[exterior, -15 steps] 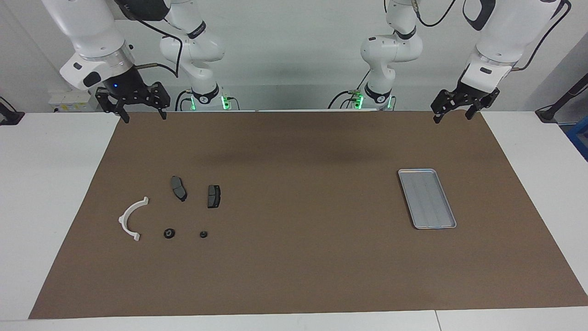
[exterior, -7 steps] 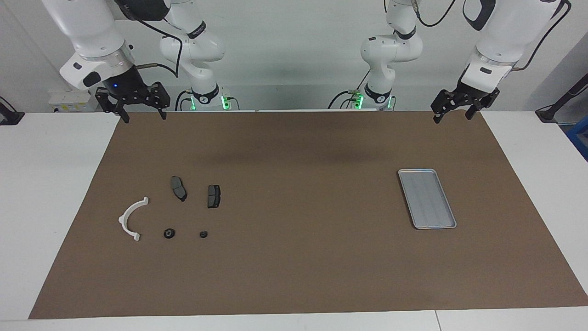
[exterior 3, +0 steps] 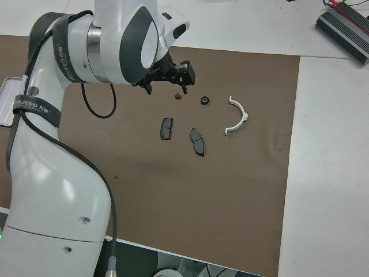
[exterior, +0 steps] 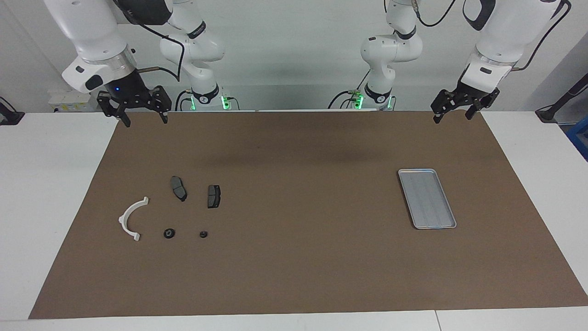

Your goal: Pick bearing gear from pile to tray

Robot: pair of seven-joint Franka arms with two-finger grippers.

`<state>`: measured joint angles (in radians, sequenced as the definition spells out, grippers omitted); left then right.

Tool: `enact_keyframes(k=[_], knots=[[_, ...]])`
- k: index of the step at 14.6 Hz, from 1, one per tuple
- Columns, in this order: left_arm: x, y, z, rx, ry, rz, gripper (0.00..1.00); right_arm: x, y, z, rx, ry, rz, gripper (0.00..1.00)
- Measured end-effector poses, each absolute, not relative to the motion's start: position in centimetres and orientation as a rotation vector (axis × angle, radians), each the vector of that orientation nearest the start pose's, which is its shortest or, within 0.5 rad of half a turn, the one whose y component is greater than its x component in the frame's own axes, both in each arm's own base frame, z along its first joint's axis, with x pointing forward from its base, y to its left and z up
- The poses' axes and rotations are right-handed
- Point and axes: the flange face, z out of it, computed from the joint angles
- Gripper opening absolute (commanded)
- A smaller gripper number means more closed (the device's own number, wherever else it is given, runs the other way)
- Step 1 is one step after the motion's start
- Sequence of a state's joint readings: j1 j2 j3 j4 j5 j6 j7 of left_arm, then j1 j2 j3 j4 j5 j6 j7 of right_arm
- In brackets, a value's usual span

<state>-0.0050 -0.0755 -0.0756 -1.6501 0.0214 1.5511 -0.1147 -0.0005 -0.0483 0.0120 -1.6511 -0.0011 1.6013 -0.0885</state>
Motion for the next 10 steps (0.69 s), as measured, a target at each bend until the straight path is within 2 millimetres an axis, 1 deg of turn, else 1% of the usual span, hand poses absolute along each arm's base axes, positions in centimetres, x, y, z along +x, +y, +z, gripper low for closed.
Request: enact_keyframes(k=[1,2,3,6,8,10], knots=[[52.7,-4.2,62.6,-3.112,-0.054,0.033,1.0,54.8,1.2,60.3,-3.141,-0.131,-0.004,1.0],[52.7,-4.2,62.6,-3.112,-0.054,0.033,1.0,55.6,2.2,58.6,-3.141,-0.101,0.0,1.0],[52.7,-4.2,62.6,-3.112,-0.054,0.033,1.0,56.7,3.4,56.4,-3.142,-0.065,0.013,1.0],[52.7,-4.2,62.6,-3.112,-0.054,0.033,1.0,60.4,6.1,48.6,-3.144,0.005,0.053,1.0],[52.7,-4.2,62.6,-3.112,-0.054,0.033,1.0,62.7,6.9,43.2,-3.146,0.023,0.046,1.0],[52.7,-4.2,62.6,-3.112,-0.054,0.033,1.0,64.4,7.3,38.5,-3.165,0.042,0.031,1.0]])
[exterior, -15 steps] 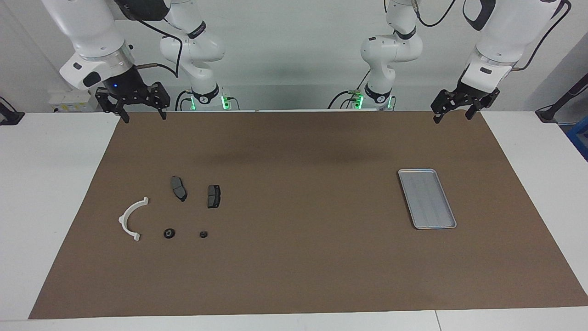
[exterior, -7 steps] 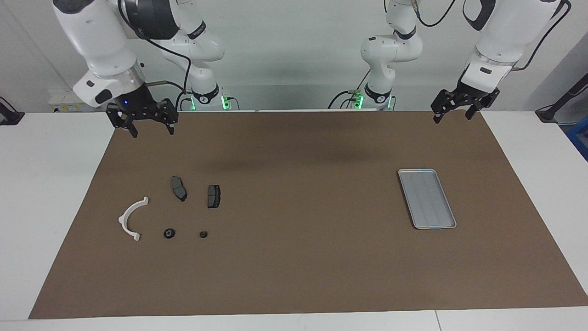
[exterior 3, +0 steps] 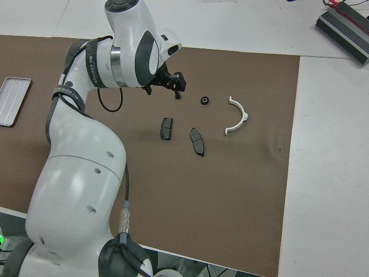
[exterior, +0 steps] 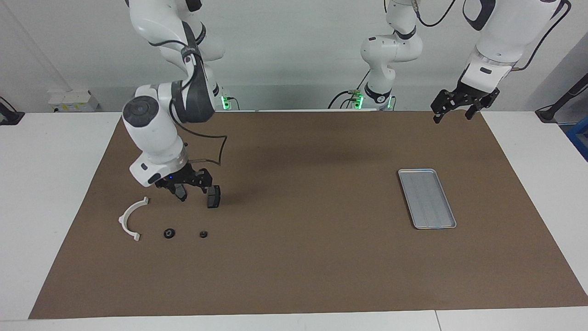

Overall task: Pick bearing gear from pile to tray
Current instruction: 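Reach the right gripper to the small black ring and grasp it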

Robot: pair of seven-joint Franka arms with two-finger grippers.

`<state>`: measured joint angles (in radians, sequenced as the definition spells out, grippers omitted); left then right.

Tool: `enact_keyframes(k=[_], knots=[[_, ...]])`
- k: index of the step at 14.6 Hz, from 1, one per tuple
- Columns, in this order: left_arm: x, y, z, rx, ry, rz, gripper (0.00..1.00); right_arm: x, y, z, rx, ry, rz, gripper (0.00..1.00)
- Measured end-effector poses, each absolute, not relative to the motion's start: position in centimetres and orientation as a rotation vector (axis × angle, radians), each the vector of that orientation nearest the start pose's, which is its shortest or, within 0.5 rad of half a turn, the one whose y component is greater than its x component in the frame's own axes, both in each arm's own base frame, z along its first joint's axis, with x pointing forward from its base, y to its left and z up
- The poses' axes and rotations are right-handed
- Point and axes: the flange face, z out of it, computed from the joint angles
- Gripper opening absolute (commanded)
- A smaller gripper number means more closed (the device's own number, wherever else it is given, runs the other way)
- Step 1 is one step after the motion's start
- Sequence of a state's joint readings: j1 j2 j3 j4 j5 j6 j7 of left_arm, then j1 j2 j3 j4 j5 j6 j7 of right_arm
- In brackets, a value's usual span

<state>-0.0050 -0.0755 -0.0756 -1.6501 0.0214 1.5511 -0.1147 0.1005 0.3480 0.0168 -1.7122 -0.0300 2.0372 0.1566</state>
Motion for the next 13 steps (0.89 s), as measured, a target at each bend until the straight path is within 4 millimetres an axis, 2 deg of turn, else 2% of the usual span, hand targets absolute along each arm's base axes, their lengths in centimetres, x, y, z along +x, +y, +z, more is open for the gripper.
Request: enact_keyframes(k=[3,6,8,11,13], knots=[[52.7,-4.2,62.6,-3.112,-0.054,0.033,1.0,66.5,7.8,33.5,-3.172,0.101,0.043,1.0],[52.7,-4.2,62.6,-3.112,-0.054,0.033,1.0,68.8,8.7,30.5,-3.172,0.137,0.057,1.0],[52.7,-4.2,62.6,-3.112,-0.054,0.033,1.0,69.4,9.2,28.7,-3.173,0.179,0.079,1.0],[52.7,-4.2,62.6,-3.112,-0.054,0.033,1.0,69.6,9.3,27.7,-3.184,0.193,0.08,0.99],[52.7,-4.2,62.6,-3.112,-0.054,0.033,1.0,69.8,9.2,27.9,-3.188,0.19,0.068,0.92]])
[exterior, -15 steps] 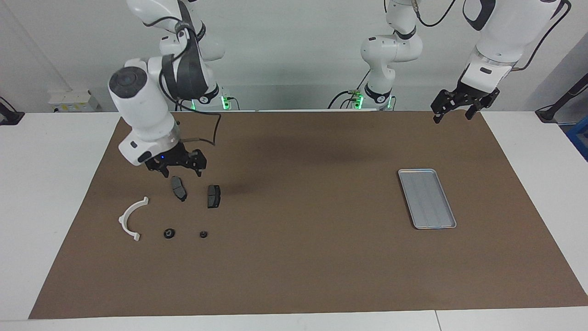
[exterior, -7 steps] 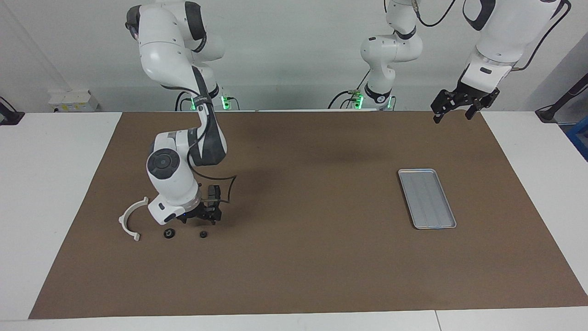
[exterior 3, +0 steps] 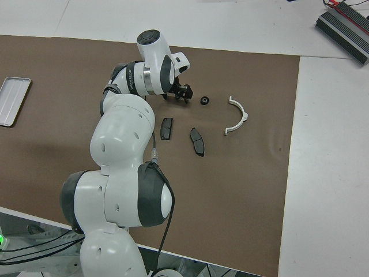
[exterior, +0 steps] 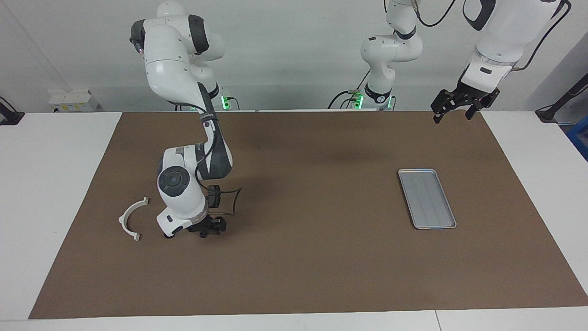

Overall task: Pick bearing gear from pile to tray
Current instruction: 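Lift the black ring off the table with the right gripper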

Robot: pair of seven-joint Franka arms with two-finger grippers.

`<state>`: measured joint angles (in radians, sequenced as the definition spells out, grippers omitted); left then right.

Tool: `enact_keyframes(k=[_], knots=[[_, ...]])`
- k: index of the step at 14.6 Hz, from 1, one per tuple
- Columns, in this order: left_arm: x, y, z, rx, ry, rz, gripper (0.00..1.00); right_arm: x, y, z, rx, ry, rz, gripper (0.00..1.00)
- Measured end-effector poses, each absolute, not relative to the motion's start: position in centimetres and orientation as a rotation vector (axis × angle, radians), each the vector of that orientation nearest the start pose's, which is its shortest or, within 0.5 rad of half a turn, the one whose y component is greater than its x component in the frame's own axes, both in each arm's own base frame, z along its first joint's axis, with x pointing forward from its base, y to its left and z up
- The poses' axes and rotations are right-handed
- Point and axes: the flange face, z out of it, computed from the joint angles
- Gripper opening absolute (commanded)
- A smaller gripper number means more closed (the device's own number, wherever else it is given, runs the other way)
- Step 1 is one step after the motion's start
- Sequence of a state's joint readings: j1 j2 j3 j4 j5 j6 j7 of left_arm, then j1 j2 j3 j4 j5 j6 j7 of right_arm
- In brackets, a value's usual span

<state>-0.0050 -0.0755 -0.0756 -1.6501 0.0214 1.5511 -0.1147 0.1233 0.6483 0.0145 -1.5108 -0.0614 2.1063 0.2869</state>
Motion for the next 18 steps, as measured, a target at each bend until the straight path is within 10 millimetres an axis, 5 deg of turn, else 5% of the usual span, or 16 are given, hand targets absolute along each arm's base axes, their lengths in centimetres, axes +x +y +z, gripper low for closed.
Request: enact_keyframes(k=[10,16,18], knots=[[52.7,-4.2,62.6,-3.112,-0.054,0.033,1.0,70.4,8.1,28.4,-3.172,0.231,0.021,0.53],[52.7,-4.2,62.6,-3.112,-0.054,0.033,1.0,70.5,8.9,28.8,-3.143,0.293,0.011,0.0],[52.7,-4.2,62.6,-3.112,-0.054,0.033,1.0,70.5,8.8,28.8,-3.142,0.294,0.011,0.0]])
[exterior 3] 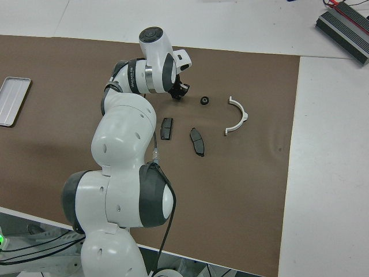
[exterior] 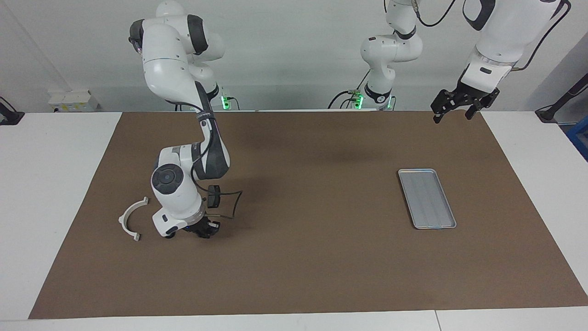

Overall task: Pick bearing gear from pile to tray
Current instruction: 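Lift the black ring off the table with the right gripper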

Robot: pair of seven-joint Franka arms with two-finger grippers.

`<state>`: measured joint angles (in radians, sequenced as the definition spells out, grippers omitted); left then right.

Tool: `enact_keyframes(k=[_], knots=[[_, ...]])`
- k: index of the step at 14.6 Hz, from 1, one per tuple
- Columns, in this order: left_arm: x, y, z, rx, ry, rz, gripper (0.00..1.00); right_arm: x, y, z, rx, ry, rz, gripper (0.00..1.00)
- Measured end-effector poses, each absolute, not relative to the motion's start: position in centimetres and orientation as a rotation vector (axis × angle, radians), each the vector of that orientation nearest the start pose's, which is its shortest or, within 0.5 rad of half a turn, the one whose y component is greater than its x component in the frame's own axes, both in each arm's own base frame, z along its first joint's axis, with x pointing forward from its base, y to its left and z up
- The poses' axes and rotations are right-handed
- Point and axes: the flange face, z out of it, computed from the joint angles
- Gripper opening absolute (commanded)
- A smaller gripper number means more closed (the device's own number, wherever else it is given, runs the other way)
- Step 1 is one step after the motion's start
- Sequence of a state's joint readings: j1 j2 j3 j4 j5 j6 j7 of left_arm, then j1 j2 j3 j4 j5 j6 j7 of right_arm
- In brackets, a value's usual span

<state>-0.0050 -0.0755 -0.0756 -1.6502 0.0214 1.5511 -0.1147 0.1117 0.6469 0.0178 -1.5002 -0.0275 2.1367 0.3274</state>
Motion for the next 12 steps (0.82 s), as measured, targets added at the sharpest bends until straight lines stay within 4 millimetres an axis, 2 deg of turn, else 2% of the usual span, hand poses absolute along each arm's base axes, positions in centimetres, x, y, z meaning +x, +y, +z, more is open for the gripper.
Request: enact_keyframes(k=[5,7,8,10,12], knots=[[52.7,-4.2,62.6,-3.112,-0.054,0.033,1.0,70.4,8.8,28.8,-3.146,0.295,0.022,0.0],[52.7,-4.2,62.6,-3.112,-0.054,0.033,1.0,70.2,8.4,29.8,-3.171,0.276,0.082,0.0],[52.7,-4.2,62.6,-3.112,-0.054,0.033,1.0,70.2,8.4,31.5,-3.186,0.247,0.118,0.0],[52.7,-4.2,62.6,-3.112,-0.054,0.033,1.0,69.7,9.2,37.6,-3.205,0.192,0.201,0.0],[52.7,-4.2,62.6,-3.112,-0.054,0.033,1.0,67.8,12.8,45.0,-3.205,0.129,0.256,0.0]])
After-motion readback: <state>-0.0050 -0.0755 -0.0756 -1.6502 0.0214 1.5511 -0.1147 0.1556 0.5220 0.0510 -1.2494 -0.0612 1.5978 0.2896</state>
